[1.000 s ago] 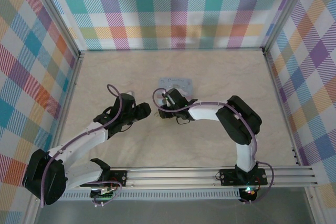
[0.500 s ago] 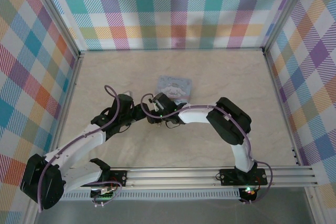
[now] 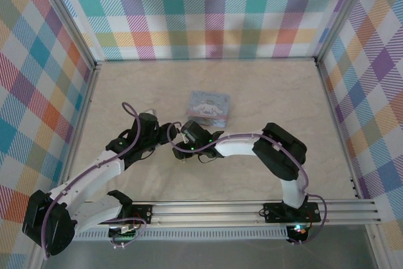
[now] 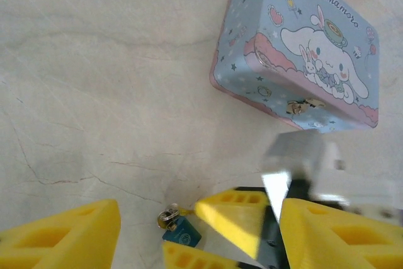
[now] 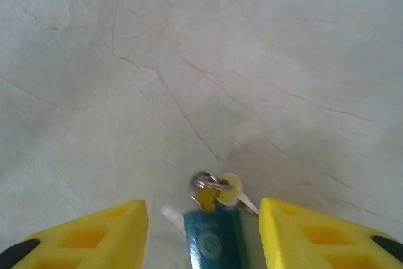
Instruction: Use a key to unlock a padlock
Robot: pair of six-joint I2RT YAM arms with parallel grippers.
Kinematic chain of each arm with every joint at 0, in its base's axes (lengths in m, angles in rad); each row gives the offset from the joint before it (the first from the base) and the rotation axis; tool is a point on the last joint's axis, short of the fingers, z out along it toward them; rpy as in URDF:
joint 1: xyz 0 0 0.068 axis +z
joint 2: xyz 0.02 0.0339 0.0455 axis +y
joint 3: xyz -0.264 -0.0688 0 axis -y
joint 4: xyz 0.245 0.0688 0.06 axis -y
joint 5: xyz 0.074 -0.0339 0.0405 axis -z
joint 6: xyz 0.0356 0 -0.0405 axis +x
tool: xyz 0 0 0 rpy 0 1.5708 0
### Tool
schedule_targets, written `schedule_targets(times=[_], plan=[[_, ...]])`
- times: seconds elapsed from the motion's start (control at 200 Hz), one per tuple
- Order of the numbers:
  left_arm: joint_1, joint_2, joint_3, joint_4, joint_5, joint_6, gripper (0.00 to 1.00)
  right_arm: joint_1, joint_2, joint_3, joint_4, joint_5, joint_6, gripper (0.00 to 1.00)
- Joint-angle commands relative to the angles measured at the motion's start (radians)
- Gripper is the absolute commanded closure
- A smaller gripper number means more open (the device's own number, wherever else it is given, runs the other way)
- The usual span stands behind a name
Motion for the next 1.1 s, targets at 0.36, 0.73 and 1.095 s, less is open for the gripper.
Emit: schedule_targets(times=[0.36,0.73,1.095], plan=[[0.015,0.050,0.101,-0.064,-0.081,0.090,0.14,-0.112,-0.502,-0.210,-0.185,0.152,-0.073,0.00],[0.122,0.091,0.242,-0.209,-0.291,0.265,0.00,-0.391,-0.854,-0.357,-0.299,0.278,-0.130,0.00],[0.356,0.157,0.029,0.211,-0.363,0.524,0.00,-0.694,-0.778,-0.590,0.167,0.655,-0.323,0.00]])
